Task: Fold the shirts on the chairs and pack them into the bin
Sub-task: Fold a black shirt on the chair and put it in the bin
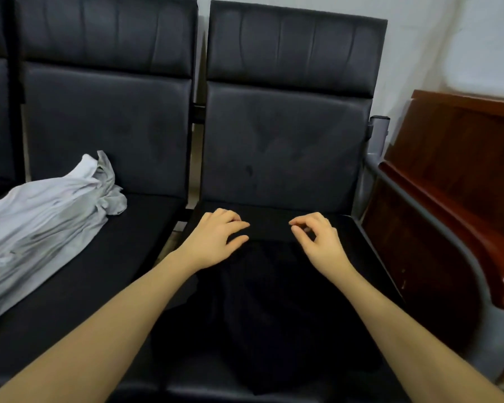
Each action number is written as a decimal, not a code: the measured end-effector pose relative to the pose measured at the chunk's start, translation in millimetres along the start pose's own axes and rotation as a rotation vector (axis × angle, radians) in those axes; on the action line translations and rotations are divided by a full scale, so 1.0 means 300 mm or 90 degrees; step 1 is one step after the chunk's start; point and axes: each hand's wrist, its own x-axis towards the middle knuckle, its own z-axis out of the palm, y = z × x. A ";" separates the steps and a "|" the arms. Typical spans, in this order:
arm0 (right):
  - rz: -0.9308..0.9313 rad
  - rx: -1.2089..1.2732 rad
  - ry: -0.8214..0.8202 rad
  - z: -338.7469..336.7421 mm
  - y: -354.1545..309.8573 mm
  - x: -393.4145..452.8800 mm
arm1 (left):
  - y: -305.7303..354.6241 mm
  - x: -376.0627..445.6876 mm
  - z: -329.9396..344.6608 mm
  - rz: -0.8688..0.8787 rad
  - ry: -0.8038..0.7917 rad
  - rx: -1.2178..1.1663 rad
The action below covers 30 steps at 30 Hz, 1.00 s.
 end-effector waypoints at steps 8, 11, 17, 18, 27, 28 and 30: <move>-0.055 0.001 -0.176 -0.016 -0.094 -0.196 | 0.142 -0.214 -0.037 0.019 -0.245 -0.103; -0.064 -0.061 -0.250 -0.016 -0.112 -0.271 | 0.174 -0.279 -0.022 0.037 -0.369 0.015; -0.019 -0.238 -0.283 -0.016 -0.090 -0.390 | 0.193 -0.321 0.053 -0.113 -0.350 0.037; -0.012 -0.229 -0.265 -0.013 -0.089 -0.398 | 0.197 -0.311 0.066 -0.138 -0.340 0.032; 0.031 -0.292 -0.361 0.051 -0.086 -0.419 | 0.187 -0.253 0.120 -0.278 -0.247 -0.051; 0.044 -0.301 -0.365 0.052 -0.067 -0.409 | 0.181 -0.258 0.122 -0.271 -0.236 -0.065; 0.057 -0.320 -0.356 0.050 -0.033 -0.384 | 0.166 -0.270 0.120 -0.257 -0.215 -0.106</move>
